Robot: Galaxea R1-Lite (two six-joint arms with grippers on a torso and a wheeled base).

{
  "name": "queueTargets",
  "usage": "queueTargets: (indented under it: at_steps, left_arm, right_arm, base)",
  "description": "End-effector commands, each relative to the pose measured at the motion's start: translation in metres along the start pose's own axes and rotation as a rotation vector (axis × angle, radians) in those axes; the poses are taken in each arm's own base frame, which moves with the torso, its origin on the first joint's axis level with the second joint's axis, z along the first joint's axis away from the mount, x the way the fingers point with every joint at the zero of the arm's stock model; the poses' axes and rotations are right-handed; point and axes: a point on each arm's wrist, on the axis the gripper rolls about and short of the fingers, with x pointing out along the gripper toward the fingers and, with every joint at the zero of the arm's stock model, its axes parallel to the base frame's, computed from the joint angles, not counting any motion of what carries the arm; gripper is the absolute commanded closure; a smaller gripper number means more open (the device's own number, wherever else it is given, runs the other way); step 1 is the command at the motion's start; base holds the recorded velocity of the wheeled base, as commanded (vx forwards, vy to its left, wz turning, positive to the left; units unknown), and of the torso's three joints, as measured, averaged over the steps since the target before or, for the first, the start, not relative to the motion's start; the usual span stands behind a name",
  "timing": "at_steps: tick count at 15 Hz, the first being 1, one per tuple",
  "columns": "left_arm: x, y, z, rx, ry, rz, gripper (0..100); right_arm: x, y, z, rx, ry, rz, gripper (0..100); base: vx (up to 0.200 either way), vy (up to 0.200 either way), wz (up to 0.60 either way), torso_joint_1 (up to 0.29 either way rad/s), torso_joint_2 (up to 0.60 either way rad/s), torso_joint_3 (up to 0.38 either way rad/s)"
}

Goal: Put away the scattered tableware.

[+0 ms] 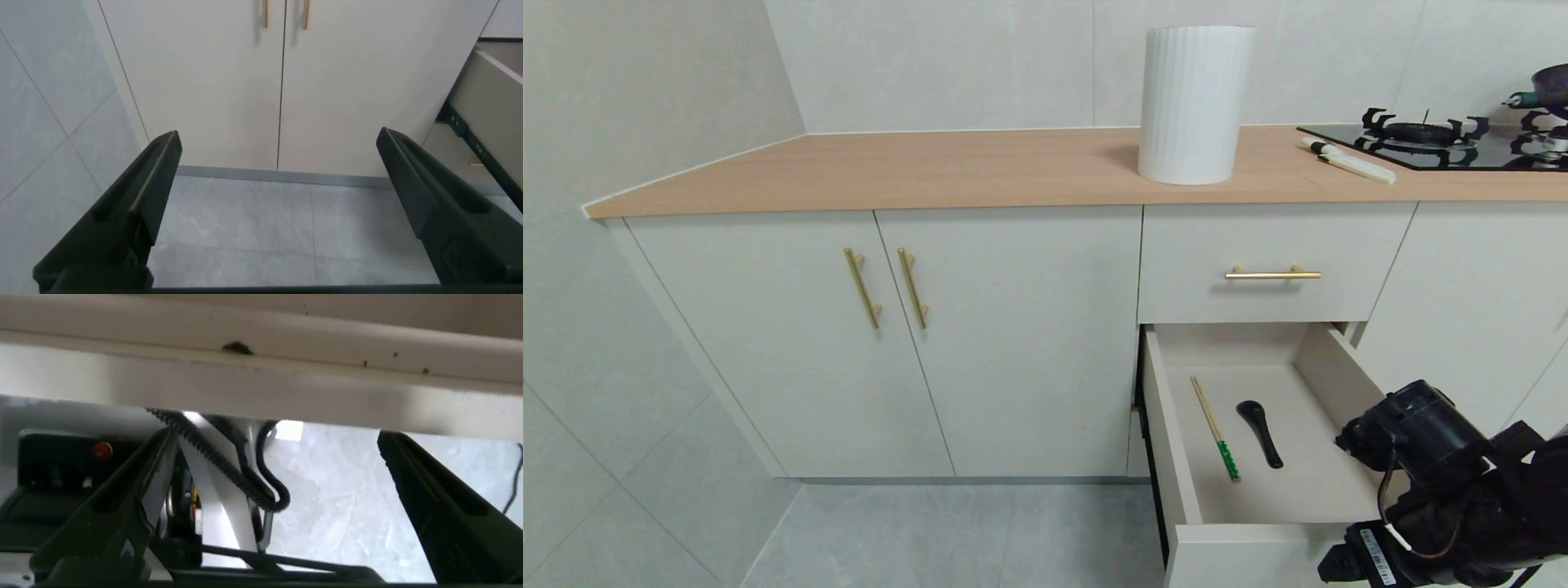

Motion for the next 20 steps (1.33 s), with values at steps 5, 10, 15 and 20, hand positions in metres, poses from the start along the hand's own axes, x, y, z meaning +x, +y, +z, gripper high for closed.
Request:
queueTargets:
  at_steps: [5, 10, 15, 20]
  left_arm:
    - [0.000, 0.000, 0.000, 0.000, -0.001, 0.000, 0]
    - [0.000, 0.000, 0.000, 0.000, -0.001, 0.002, 0]
    - [0.000, 0.000, 0.000, 0.000, 0.001, 0.000, 0]
    - [0.000, 0.000, 0.000, 0.000, -0.001, 0.000, 0]
  right_arm:
    - [0.008, -0.003, 0.008, 0.071, -0.060, -0.055, 0]
    - [0.019, -0.007, 0.016, 0.103, -0.094, -0.074, 0]
    - [0.035, -0.005, 0.048, 0.136, -0.202, -0.055, 0]
    - [0.047, -0.020, 0.096, 0.132, -0.267, -0.086, 0]
  base:
    - [0.000, 0.000, 0.00, 0.000, 0.00, 0.000]
    - [0.000, 0.000, 0.00, 0.000, 0.00, 0.000]
    - [0.000, 0.000, 0.00, 0.000, 0.00, 0.000]
    - [0.000, 0.000, 0.00, 0.000, 0.00, 0.000]
